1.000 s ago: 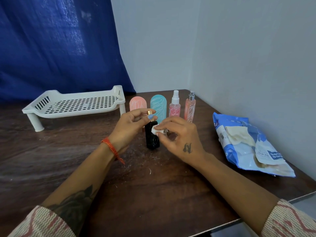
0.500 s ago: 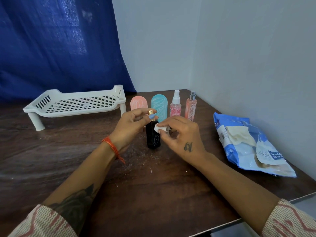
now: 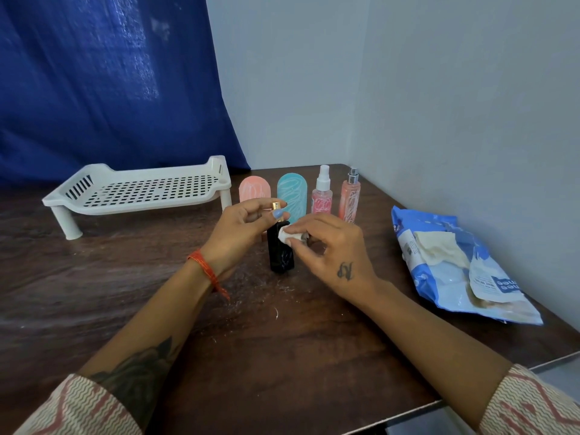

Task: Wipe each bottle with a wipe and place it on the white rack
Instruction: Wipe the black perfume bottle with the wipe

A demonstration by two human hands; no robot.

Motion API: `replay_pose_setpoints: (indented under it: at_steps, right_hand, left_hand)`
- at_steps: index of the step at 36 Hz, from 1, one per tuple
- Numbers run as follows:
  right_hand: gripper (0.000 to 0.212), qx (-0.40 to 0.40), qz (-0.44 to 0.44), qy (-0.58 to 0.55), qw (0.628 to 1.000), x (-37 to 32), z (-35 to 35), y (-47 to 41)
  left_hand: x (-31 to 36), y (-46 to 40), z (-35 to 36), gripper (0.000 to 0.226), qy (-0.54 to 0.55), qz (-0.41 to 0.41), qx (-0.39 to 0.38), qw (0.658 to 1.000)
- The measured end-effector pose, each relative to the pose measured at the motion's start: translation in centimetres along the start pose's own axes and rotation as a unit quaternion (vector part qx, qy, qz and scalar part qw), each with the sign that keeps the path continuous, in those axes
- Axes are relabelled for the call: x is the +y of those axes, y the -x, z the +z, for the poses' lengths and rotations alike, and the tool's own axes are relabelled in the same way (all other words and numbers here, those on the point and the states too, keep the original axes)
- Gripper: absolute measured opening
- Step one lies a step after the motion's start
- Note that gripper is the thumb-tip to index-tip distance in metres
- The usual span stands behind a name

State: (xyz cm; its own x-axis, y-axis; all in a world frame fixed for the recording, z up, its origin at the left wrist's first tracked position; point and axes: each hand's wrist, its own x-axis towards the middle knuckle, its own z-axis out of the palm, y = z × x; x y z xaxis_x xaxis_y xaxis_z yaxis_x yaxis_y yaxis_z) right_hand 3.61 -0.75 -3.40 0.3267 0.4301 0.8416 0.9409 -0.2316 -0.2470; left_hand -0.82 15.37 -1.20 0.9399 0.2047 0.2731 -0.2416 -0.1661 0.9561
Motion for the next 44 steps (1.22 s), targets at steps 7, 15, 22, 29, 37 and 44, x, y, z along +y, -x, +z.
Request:
replay_pose_setpoints:
  at_steps: [7,15,22,29,37,44]
  right_hand:
    - [0.010,-0.033,-0.020,-0.031,0.999,-0.10,-0.16,0.08]
    - [0.013,-0.016,-0.007,-0.011,1.000,-0.06,-0.08,-0.01]
    - [0.012,-0.054,-0.016,-0.034,0.998,-0.08,-0.19,0.29]
    - [0.010,-0.044,0.006,-0.010,0.999,0.15,-0.12,0.27]
    - [0.008,-0.071,0.006,-0.027,0.997,-0.15,-0.34,0.37]
    - [0.011,-0.041,0.009,-0.013,0.999,-0.11,-0.19,0.33]
  left_hand:
    - [0.01,0.05,0.04,0.023,-0.004,0.001,0.006,1.000]
    - [0.02,0.03,-0.15,0.021,-0.009,0.000,0.003,1.000]
    - [0.13,0.08,-0.09,0.020,-0.009,-0.002,0.003,1.000]
    - [0.27,0.16,-0.13,0.021,-0.005,-0.015,0.007,1.000]
    - [0.45,0.27,0.04,0.020,-0.014,-0.017,0.009,1.000]
    - [0.49,0.29,-0.02,0.022,-0.021,-0.020,0.014,0.999]
